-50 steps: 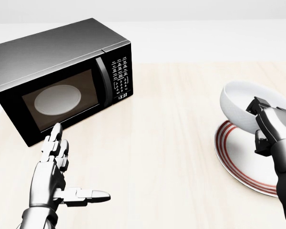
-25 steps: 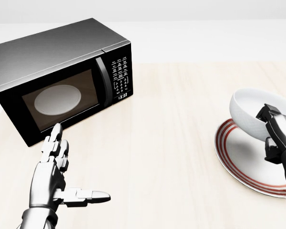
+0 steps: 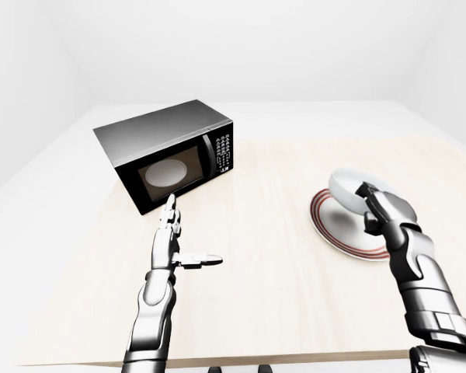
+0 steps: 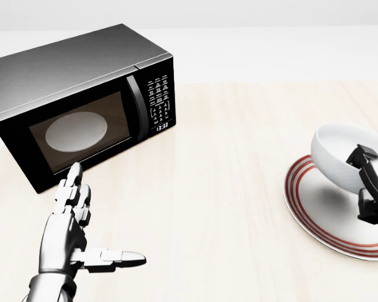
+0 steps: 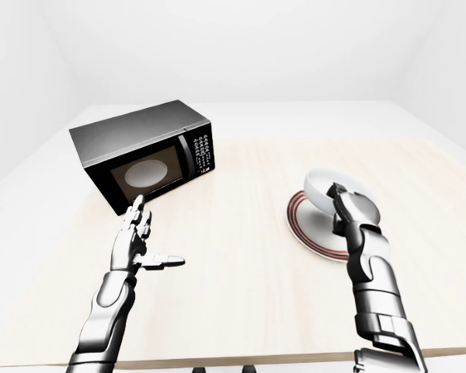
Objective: Pick up the white bowl and put it on the plate.
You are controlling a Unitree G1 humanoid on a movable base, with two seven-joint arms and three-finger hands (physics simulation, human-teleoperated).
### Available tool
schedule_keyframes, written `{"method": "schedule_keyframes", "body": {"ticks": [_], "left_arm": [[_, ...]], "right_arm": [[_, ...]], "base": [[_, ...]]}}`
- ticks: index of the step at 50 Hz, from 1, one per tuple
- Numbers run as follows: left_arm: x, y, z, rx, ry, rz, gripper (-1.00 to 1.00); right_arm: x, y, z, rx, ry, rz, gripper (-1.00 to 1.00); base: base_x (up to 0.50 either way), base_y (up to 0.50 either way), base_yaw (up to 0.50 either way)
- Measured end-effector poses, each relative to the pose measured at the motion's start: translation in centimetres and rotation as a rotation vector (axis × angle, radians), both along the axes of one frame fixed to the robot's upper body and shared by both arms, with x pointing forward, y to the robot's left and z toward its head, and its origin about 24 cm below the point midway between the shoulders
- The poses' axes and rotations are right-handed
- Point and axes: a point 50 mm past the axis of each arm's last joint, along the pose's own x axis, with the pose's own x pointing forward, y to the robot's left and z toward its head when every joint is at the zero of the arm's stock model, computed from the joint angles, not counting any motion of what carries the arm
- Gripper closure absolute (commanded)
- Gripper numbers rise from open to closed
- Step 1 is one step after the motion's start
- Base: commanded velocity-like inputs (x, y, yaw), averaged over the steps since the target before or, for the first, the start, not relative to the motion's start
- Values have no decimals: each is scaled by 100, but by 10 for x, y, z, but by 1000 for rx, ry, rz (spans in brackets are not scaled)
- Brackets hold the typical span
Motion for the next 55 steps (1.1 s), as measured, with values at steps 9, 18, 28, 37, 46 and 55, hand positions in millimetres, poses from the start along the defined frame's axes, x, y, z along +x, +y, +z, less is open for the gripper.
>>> {"method": "schedule_keyframes", "body": {"ticks": [9,18,28,37,46,55], "left_arm": [[0,0,0,-1,1,1,-100],[0,0,0,-1,1,1,-100],[0,0,0,1,-1,0,-100],[-1,0,0,2,-2,-1,-100],[-1,0,0,1,-1,-1,-100],[0,0,0,-1,1,1,-100]], "right_arm": [[-2,-3,-2,2,6,-8,100],[-3,-5,-5,4,11,-14,100],[-5,-6,-9,7,19,-18,100],[-6,-7,-12,8,24,-21,100],[-6,-7,-14,7,29,-22,100],[-7,-8,-16,9,34,-24,100]], "base": [[0,0,0],[0,0,0],[0,0,0],[0,0,0],[0,0,0],[0,0,0]]}}
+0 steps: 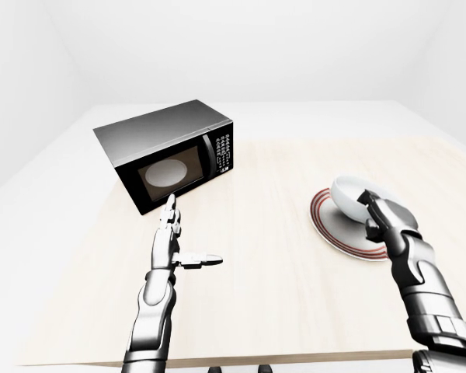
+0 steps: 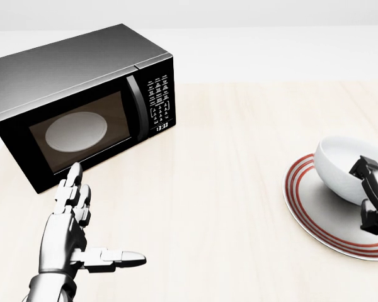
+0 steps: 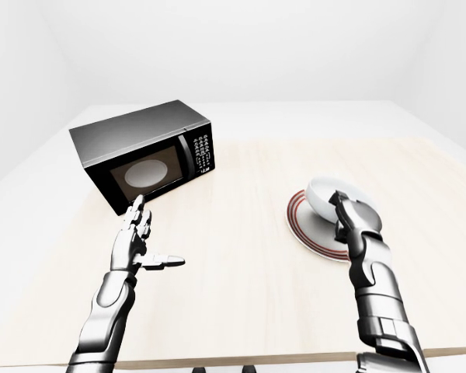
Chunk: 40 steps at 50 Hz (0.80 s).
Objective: Pick up the white bowl and put it on the plate.
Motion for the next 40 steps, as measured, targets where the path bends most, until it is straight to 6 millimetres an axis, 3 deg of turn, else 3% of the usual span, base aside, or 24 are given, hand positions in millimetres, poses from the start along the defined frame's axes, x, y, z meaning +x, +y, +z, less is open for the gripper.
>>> {"method": "schedule_keyframes", "body": {"ticks": [3,4,5,7,8,25,31,40], "left_arm": [[0,0,0,0,0,0,-100],[0,0,0,0,0,0,-100],[0,0,0,0,1,0,-100],[0,0,0,0,1,0,-100],[0,0,0,0,1,0,-100],[0,0,0,1,-1,0,-100],[0,0,0,1,-1,-1,-100],[-1,0,0,2,-3,-2,-100]], "right_arm": [[0,0,-1,1,2,-1,100],[0,0,-1,1,3,-1,70],[0,0,-1,-3,3,-2,25],[0,-1,0,-19,4,-2,-35],[0,-1,0,-25,5,-2,-100],[-1,3,16,-79,-9,10,-100],[-2,13,46,-83,-67,52,-100],[-14,33,121,-121,-210,154,-100]], "base": [[0,0,0],[0,0,0],[0,0,0],[0,0,0],[0,0,0],[0,0,0],[0,0,0],[0,0,0]]}}
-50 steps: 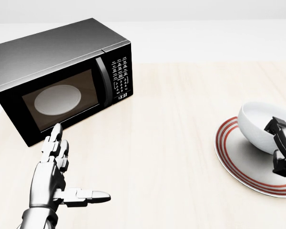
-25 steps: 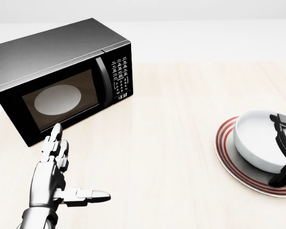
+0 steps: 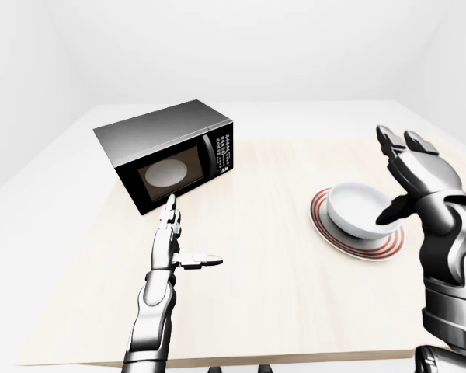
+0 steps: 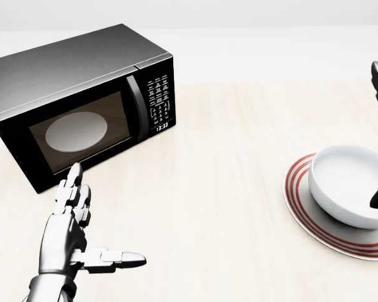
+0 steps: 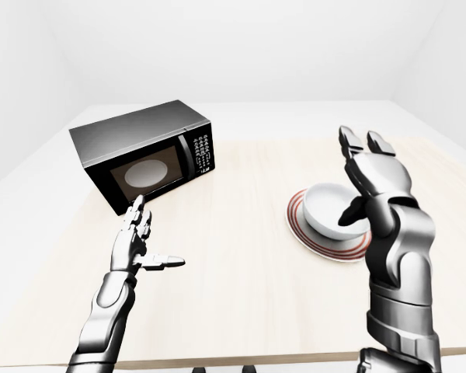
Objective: Pick up the white bowl and put it on the plate.
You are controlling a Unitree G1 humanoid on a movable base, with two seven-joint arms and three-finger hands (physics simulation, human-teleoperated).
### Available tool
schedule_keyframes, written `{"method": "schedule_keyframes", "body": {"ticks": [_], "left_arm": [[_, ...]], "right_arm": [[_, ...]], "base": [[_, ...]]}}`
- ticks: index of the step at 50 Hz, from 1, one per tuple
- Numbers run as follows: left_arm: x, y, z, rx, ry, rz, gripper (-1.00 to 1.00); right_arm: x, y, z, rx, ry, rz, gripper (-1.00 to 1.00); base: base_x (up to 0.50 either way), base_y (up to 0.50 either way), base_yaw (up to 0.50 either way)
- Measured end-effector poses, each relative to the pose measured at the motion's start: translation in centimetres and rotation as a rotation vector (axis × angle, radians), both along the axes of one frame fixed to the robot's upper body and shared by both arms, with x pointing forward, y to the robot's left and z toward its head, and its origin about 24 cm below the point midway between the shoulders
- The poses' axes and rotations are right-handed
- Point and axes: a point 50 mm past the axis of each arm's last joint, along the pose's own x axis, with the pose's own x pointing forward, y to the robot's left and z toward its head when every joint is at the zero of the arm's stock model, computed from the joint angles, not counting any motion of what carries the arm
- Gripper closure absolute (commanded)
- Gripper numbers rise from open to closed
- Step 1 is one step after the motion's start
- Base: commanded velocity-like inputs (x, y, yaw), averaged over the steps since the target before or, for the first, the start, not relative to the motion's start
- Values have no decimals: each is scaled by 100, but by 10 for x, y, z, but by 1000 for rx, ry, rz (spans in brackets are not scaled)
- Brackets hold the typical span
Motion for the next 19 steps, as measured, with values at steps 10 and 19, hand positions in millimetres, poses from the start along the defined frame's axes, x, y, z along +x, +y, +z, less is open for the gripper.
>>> {"method": "schedule_keyframes", "body": {"ticks": [10,19], "left_arm": [[0,0,1,1,-1,-1,-100],[-1,0,1,1,-2,-1,-100]], "right_arm": [[-28,25,72,-96,-169,109,-100],[-59,48,126,-210,-425,189,-100]], "base": [[0,0,0],[0,0,0]]}}
